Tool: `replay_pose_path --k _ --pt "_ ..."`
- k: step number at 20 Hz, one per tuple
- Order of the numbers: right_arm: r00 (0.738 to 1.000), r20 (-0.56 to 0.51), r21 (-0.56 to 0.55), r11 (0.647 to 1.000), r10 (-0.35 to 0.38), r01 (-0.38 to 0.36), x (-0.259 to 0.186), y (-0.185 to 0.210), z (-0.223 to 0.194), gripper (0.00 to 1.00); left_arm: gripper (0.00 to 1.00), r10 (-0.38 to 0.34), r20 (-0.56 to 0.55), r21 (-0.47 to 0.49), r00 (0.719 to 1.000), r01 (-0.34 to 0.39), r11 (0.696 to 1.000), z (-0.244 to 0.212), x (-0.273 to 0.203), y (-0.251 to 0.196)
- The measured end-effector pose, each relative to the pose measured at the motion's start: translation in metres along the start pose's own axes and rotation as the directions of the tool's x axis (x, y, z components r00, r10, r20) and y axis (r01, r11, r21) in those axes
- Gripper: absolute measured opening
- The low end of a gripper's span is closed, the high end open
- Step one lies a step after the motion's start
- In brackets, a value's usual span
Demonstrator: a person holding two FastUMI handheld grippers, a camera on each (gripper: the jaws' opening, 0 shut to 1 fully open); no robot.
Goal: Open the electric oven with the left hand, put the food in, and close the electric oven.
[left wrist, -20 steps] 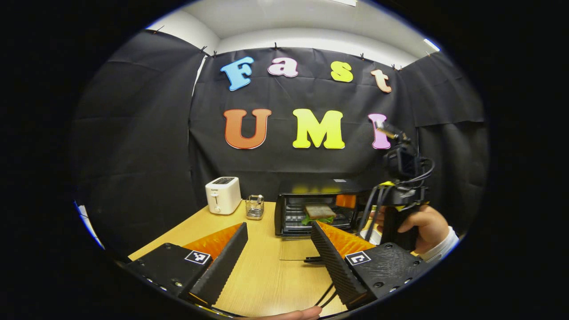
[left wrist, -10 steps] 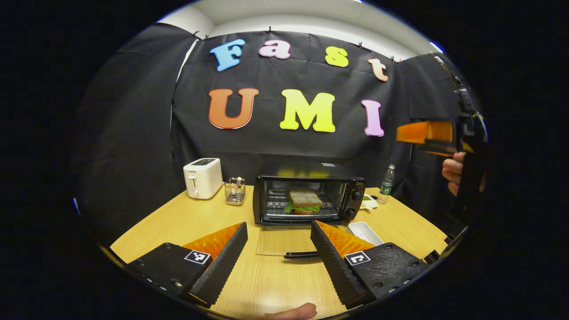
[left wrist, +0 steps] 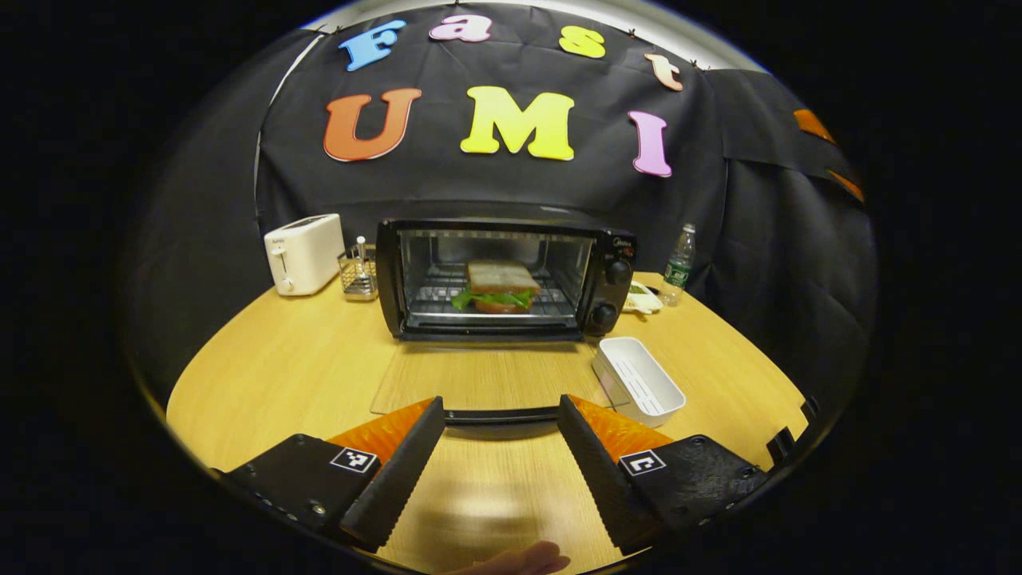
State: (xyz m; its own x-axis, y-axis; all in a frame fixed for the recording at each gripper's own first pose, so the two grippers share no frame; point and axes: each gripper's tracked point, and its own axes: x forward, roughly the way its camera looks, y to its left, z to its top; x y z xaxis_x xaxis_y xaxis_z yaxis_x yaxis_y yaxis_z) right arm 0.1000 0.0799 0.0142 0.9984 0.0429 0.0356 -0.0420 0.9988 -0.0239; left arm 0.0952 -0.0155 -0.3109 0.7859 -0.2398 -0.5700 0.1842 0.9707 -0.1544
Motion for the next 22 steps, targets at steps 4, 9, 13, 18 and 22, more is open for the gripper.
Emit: replay_pose_path --k 4,9,13,18,22 --pt "1.000 0.004 0.004 1.000 0.024 -0.024 -0.001 -0.014 0.002 1.00 0.95 0.019 -0.077 0.016 0.997 -0.018 1.000 -0.023 0.018 -0.008" --pt "1.000 0.010 0.009 1.000 0.007 -0.008 0.005 -0.040 -0.006 1.00 0.95 0.061 -0.165 0.050 0.984 -0.054 0.997 -0.048 0.038 -0.017" --pt "0.999 0.046 0.000 1.000 -0.008 0.008 0.005 -0.054 -0.003 1.00 0.96 0.082 -0.175 0.043 0.981 -0.076 0.996 -0.048 0.048 -0.016" --pt "0.999 0.048 0.001 1.000 -0.009 0.009 0.006 -0.065 -0.007 1.00 0.96 0.102 -0.210 0.044 0.972 -0.094 0.995 -0.051 0.053 -0.014" --pt "1.000 0.028 0.016 1.000 0.004 -0.005 0.010 -0.065 -0.016 1.00 0.96 0.114 -0.213 0.049 0.970 -0.106 0.993 -0.046 0.052 -0.013"
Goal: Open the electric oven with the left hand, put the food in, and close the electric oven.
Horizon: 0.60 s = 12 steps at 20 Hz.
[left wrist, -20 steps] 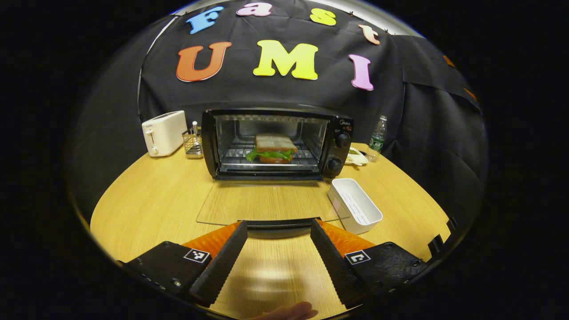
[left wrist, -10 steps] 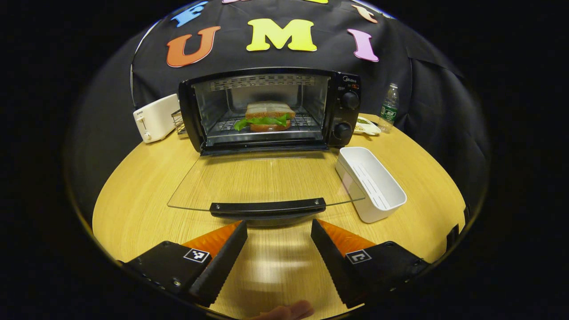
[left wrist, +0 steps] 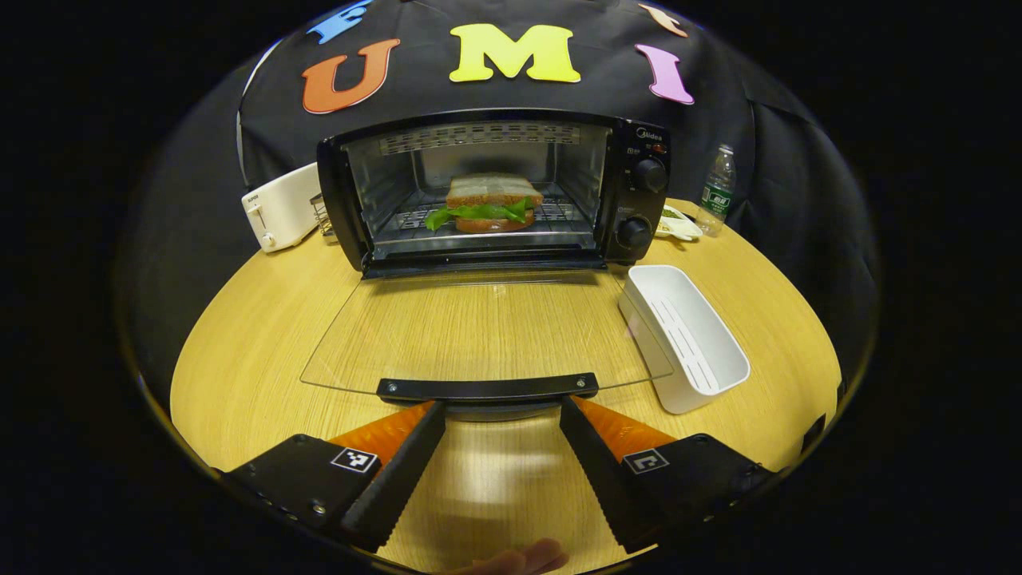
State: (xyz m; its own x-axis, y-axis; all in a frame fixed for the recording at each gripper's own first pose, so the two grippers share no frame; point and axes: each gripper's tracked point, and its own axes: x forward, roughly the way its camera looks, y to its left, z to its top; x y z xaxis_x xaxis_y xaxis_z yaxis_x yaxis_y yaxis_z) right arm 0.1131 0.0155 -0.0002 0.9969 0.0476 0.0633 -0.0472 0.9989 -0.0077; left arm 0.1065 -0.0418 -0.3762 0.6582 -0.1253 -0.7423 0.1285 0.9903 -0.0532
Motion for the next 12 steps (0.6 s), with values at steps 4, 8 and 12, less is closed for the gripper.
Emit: replay_pose_path --k 4,8,12 --pt "1.000 -0.020 0.006 1.000 0.001 -0.001 0.006 -0.003 -0.007 1.00 0.96 0.007 0.012 0.006 1.000 -0.007 1.000 0.006 -0.005 -0.001" --pt "1.000 -0.022 0.012 1.000 -0.002 0.002 0.006 -0.007 -0.009 1.00 0.96 0.018 0.051 0.012 0.999 -0.019 1.000 0.022 -0.015 0.000" --pt "1.000 -0.009 0.028 1.000 0.004 -0.004 0.004 -0.007 -0.009 1.00 0.95 0.021 0.106 0.011 0.994 -0.023 1.000 0.044 -0.025 0.001"
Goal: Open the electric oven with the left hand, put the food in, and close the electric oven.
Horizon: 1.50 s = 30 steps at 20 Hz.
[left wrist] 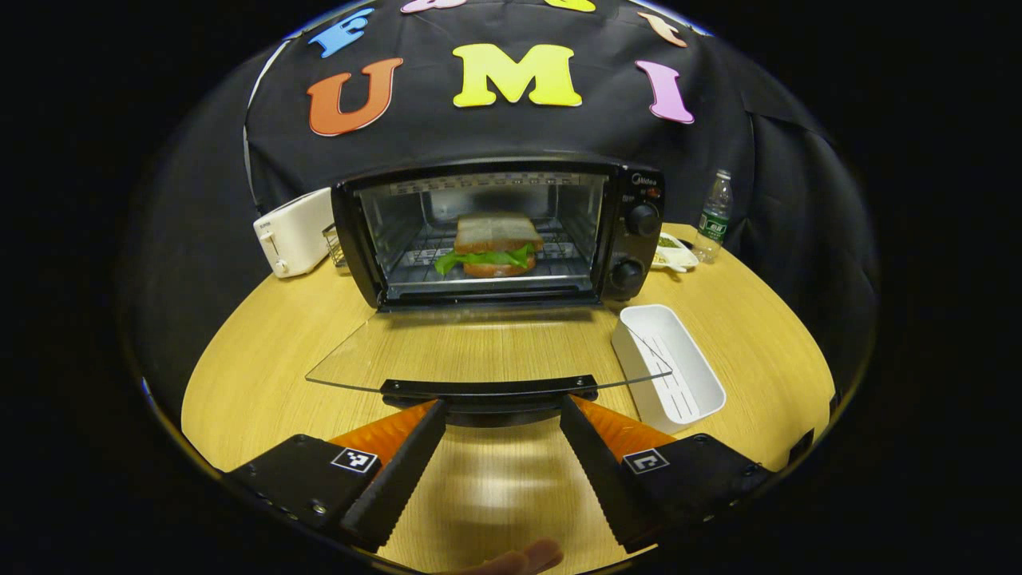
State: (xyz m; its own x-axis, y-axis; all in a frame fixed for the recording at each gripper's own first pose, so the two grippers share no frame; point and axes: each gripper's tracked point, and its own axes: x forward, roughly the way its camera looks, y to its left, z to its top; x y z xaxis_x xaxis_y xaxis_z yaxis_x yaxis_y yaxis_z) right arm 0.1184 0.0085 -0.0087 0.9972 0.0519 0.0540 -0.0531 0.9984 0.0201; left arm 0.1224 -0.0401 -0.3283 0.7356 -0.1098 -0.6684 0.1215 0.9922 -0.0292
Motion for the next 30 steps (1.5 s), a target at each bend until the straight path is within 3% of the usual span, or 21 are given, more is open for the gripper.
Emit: replay_pose_path --k 5,20,25,30 --pt "1.000 0.008 0.003 1.000 0.001 -0.001 0.001 -0.002 0.000 1.00 0.95 0.020 0.097 0.039 0.995 -0.024 0.999 0.034 -0.004 0.005" --pt "0.999 0.026 -0.025 0.999 -0.029 0.030 -0.018 -0.012 0.004 1.00 0.96 0.027 0.280 0.014 0.960 -0.033 0.999 0.143 0.016 0.020" --pt "0.998 0.032 -0.029 0.998 -0.049 0.050 -0.027 -0.018 0.005 1.00 0.96 0.043 0.268 -0.027 0.962 -0.037 0.999 0.151 0.025 0.030" --pt "0.998 0.019 -0.022 0.998 -0.056 0.057 -0.031 -0.019 0.003 1.00 0.96 0.040 0.300 -0.035 0.953 -0.031 0.999 0.157 0.000 0.034"
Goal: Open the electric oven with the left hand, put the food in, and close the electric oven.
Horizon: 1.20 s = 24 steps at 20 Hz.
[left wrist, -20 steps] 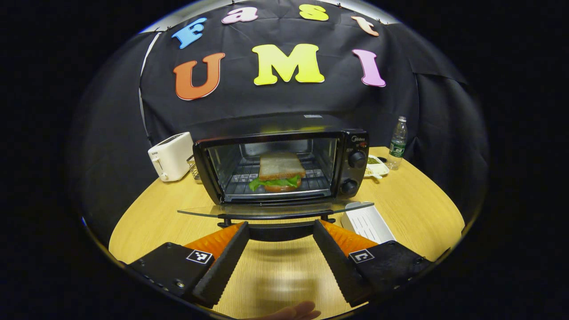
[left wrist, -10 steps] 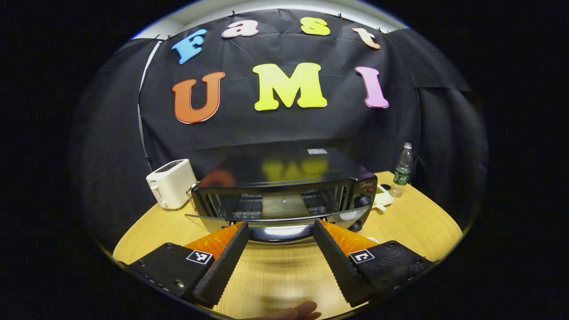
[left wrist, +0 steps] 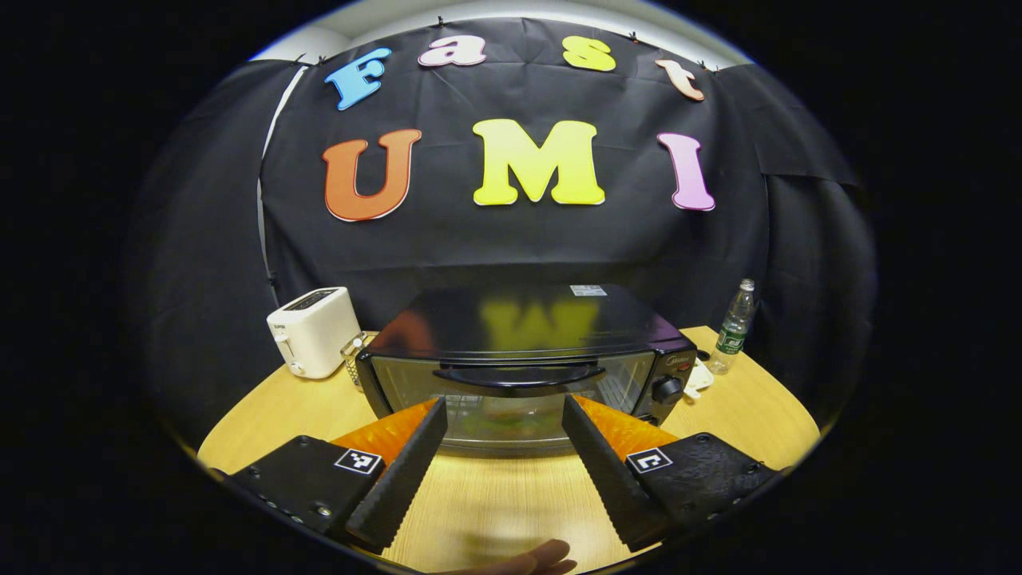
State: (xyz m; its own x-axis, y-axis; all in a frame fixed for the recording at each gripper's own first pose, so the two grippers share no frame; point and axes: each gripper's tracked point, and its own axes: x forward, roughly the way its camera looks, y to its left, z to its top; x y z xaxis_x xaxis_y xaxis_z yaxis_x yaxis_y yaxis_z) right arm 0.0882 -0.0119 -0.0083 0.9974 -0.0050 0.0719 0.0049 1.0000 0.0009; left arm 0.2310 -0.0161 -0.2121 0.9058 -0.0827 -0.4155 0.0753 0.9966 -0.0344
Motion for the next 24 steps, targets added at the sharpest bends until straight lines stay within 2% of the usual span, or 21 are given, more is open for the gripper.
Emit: replay_pose_path --k 7,12,16,18,21,24 --pt "1.000 0.008 -0.001 1.000 0.001 -0.001 -0.016 0.002 0.008 1.00 0.95 -0.004 0.135 0.011 0.991 0.003 1.000 0.046 -0.059 0.000" --pt "1.000 0.021 -0.005 1.000 -0.002 0.002 -0.031 0.003 0.014 1.00 0.95 -0.007 0.256 0.018 0.967 0.003 1.000 0.085 -0.117 -0.008" --pt "1.000 0.030 -0.004 1.000 -0.005 0.005 -0.037 0.003 0.018 1.00 0.95 0.028 0.346 0.050 0.938 -0.049 0.998 0.110 -0.165 -0.006" --pt "0.999 0.034 -0.009 1.000 -0.007 0.007 -0.039 0.001 0.018 1.00 0.95 0.049 0.373 0.041 0.927 -0.070 0.997 0.117 -0.185 -0.004" --pt "1.000 0.028 -0.003 1.000 -0.013 0.013 -0.040 -0.004 0.014 1.00 0.95 0.037 0.354 0.018 0.934 -0.046 0.999 0.104 -0.207 -0.011" --pt "0.999 0.028 0.003 1.000 -0.019 0.019 -0.041 -0.010 0.009 1.00 0.95 0.046 0.384 0.003 0.922 -0.051 0.999 0.096 -0.228 -0.008"
